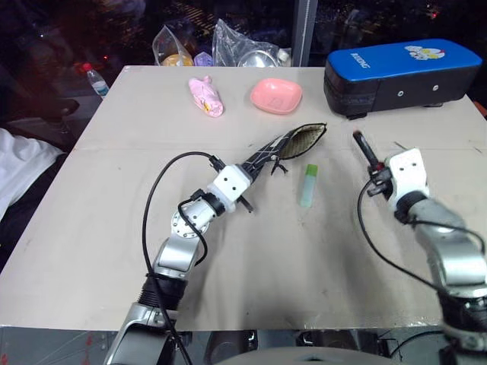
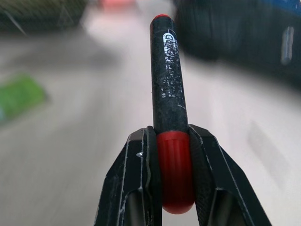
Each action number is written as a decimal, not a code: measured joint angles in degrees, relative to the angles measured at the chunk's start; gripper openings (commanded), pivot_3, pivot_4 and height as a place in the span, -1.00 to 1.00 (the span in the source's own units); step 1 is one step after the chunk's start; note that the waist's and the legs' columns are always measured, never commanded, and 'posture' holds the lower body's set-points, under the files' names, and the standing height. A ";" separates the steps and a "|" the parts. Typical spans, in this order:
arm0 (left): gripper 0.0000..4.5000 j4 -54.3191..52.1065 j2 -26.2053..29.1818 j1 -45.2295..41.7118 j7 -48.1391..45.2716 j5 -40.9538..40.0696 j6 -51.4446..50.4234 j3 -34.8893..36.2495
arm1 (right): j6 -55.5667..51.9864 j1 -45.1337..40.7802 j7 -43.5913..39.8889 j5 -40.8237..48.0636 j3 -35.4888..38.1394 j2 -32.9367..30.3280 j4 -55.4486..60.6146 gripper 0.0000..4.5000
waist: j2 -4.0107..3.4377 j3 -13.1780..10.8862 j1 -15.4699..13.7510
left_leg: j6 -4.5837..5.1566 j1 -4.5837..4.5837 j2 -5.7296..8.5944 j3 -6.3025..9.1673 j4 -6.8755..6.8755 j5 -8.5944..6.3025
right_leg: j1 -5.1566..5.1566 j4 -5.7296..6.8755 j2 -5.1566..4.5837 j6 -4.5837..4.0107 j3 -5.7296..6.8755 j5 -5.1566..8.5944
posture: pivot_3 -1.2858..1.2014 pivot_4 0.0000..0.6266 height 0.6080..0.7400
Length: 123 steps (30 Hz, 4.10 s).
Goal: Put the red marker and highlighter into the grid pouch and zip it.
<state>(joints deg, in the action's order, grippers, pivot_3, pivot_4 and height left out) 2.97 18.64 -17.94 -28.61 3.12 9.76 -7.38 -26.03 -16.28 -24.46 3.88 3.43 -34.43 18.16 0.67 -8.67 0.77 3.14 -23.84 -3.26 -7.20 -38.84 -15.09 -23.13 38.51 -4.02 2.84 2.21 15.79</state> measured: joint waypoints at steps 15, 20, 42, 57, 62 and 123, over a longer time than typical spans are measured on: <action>-1.00 1.11 0.51 -1.40 -1.09 0.13 1.33 -0.72 | 44.47 -21.99 -21.64 -14.65 -17.63 -10.89 -33.14 -0.88 | 0.03 -0.03 -0.10 | -0.02 0.01 -0.05 -0.16 0.00 0.02 | 0.01 -0.09 -0.03 0.00 -0.06 -0.01 | 0.03 -0.52 1.00; -1.00 0.99 1.86 -1.38 -2.36 0.12 1.63 -1.52 | 52.88 -26.92 -22.32 -18.54 -20.72 -10.08 -40.51 -0.88 | 0.01 -0.05 -0.09 | -0.03 0.02 -0.09 -0.21 -0.03 0.03 | 0.01 -0.08 -0.06 0.00 -0.06 -0.01 | 0.03 -0.52 1.00; -1.00 0.90 5.96 -2.66 -10.15 -3.62 6.64 -1.54 | 76.54 -41.85 -21.89 -26.73 -27.80 0.94 -59.43 -0.88 | -0.07 -0.09 0.04 | -0.08 0.07 -0.29 -0.47 -0.10 0.06 | 0.00 0.07 -0.03 0.00 -0.03 -0.01 | 0.03 -0.52 1.00; -1.00 0.93 5.45 -2.50 -7.22 -3.42 5.31 0.44 | 65.46 -38.45 -34.21 -5.88 -19.78 -2.11 -55.49 0.98 | -0.11 -0.12 -0.25 | -0.08 0.05 -0.33 -0.26 -0.18 0.05 | 0.02 0.14 -0.05 -0.01 0.00 -0.01 | 0.03 -0.52 1.00; -1.00 1.06 5.12 -2.16 -6.26 -3.40 4.53 1.02 | 37.01 -24.48 -34.26 8.66 -13.21 -4.32 -31.73 0.98 | -0.11 -0.11 -0.27 | -0.07 0.04 -0.35 -0.18 -0.23 0.05 | 0.01 0.30 -0.08 -0.02 0.01 -0.02 | 0.03 -0.52 1.00; -1.00 1.74 2.04 -1.38 -3.83 -2.13 3.77 -0.18 | 36.39 -20.94 -23.22 -11.12 -15.67 -18.65 -19.99 -0.64 | 0.09 -0.05 -0.10 | -0.05 0.01 -0.08 -0.12 -0.10 0.03 | -0.01 0.04 -0.04 0.00 -0.04 -0.01 | 0.03 -0.52 1.00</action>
<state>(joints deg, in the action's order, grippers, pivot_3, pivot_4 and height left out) 4.71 20.68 -19.32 -32.44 1.00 13.53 -7.55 10.36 -37.22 -47.68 -7.25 -12.25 -53.08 -1.84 0.76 -8.73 0.67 3.09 -23.83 -3.34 -7.32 -38.95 -15.05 -23.13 38.56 -4.06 2.84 2.17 15.78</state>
